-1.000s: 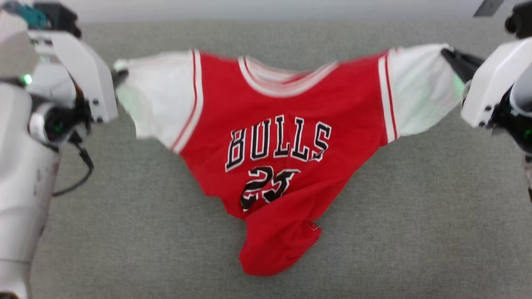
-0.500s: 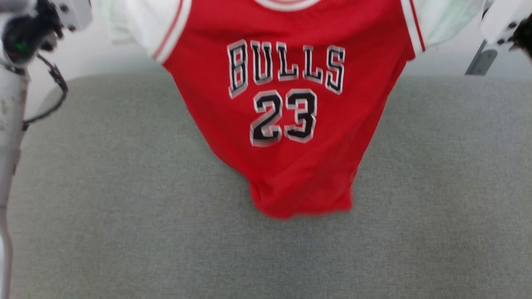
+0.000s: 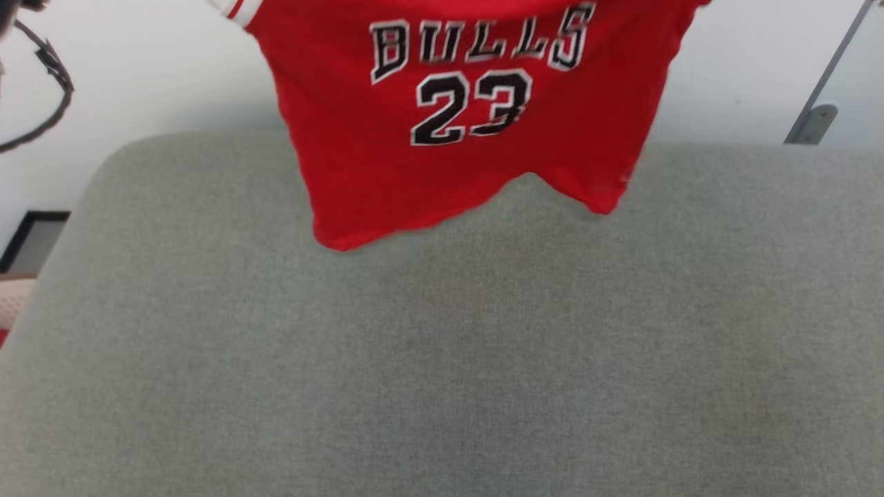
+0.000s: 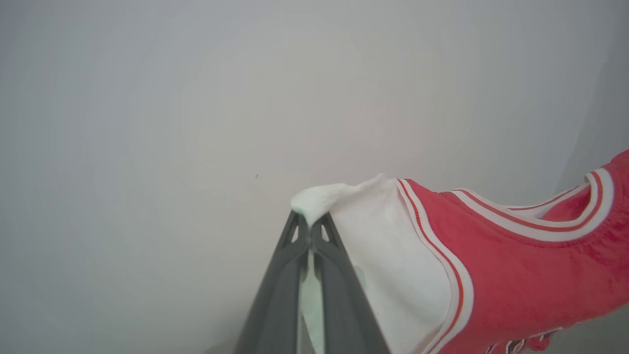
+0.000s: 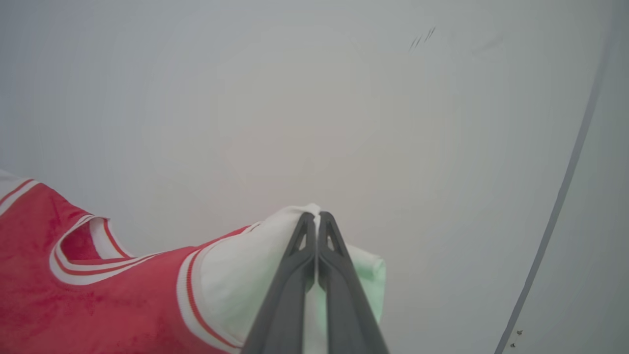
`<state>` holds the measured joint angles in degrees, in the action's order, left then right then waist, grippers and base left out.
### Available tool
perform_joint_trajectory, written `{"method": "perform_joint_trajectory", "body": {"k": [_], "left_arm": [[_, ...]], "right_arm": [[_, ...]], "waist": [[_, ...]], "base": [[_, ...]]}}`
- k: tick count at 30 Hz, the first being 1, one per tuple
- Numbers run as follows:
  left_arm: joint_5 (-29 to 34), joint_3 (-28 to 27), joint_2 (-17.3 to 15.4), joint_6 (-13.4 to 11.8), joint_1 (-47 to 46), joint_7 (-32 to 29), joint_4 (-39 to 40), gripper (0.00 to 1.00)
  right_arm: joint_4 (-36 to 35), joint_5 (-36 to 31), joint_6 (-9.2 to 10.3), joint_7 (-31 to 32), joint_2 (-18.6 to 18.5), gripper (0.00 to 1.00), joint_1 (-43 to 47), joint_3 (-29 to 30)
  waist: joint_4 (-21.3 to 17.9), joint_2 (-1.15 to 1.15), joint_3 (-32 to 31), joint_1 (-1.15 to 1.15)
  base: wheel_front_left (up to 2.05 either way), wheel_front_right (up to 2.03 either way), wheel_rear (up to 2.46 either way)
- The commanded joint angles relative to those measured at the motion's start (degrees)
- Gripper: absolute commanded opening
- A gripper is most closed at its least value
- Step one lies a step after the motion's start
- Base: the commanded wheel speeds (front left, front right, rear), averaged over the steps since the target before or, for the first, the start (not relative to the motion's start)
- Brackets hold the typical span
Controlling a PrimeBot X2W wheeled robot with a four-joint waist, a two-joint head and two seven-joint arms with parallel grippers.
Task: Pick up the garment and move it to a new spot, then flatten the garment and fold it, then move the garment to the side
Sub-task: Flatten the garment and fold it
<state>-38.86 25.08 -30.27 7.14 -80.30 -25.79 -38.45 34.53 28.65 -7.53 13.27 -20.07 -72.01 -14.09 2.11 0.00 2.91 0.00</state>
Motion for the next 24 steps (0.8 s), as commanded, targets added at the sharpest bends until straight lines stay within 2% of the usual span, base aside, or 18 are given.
{"method": "perform_joint_trajectory", "body": {"k": [1,6,11,14,18,20,22,24], "left_arm": [[0.1,0.1,0.0,0.3,-0.8,0.7,-0.2,0.0],[1.1,0.9,0.5,0.4,-4.4,3.9,-1.6,0.0],[3.3,1.8,2.2,0.4,-9.8,9.5,-4.9,0.0],[4.7,2.0,3.8,0.3,-13.8,14.8,-7.4,0.0],[7.6,1.5,5.5,-1.9,-19.8,25.4,-10.6,0.0],[8.7,1.3,6.3,-2.8,-21.9,31.0,-12.1,0.0],[9.8,1.3,6.7,-3.1,-23.9,36.3,-12.8,0.0],[9.9,0.9,7.0,-2.4,-24.5,39.5,-12.7,0.0]], "right_arm": [[0.4,-0.1,0.09,-0.6,-0.1,0.0,-1.0,-0.3],[3.0,-2.7,0.09,-5.3,-0.2,0.0,-5.9,-1.7],[8.1,-7.2,0.09,-12.3,0.1,0.0,-12.5,-1.8],[11.3,-10.7,0.09,-17.3,0.4,0.0,-15.9,-0.9],[14.0,-19.7,0.09,-26.9,-0.3,0.0,-21.9,2.2],[12.2,-25.9,0.09,-28.3,-0.4,0.0,-23.5,4.4],[5.3,-31.4,0.09,-28.4,-0.2,0.0,-23.7,6.2],[-0.7,-35.0,0.09,-28.4,-0.2,0.0,-19.9,6.6]], "waist": [[-0.2,0.0,2.4,0.0],[-0.4,0.0,9.0,0.0],[-0.4,0.0,16.7,0.0],[-0.5,0.0,20.8,0.0],[0.0,0.0,24.9,0.0],[0.5,0.0,26.6,0.0],[1.2,0.0,28.2,0.0],[1.8,0.0,29.1,0.0]], "base": [[0.0,0.0,0.0],[0.0,0.0,0.0],[0.0,0.0,0.0],[0.0,0.0,0.0],[0.0,0.0,0.0],[0.0,0.0,0.0],[0.0,0.0,0.0],[0.0,0.0,0.0]]}}
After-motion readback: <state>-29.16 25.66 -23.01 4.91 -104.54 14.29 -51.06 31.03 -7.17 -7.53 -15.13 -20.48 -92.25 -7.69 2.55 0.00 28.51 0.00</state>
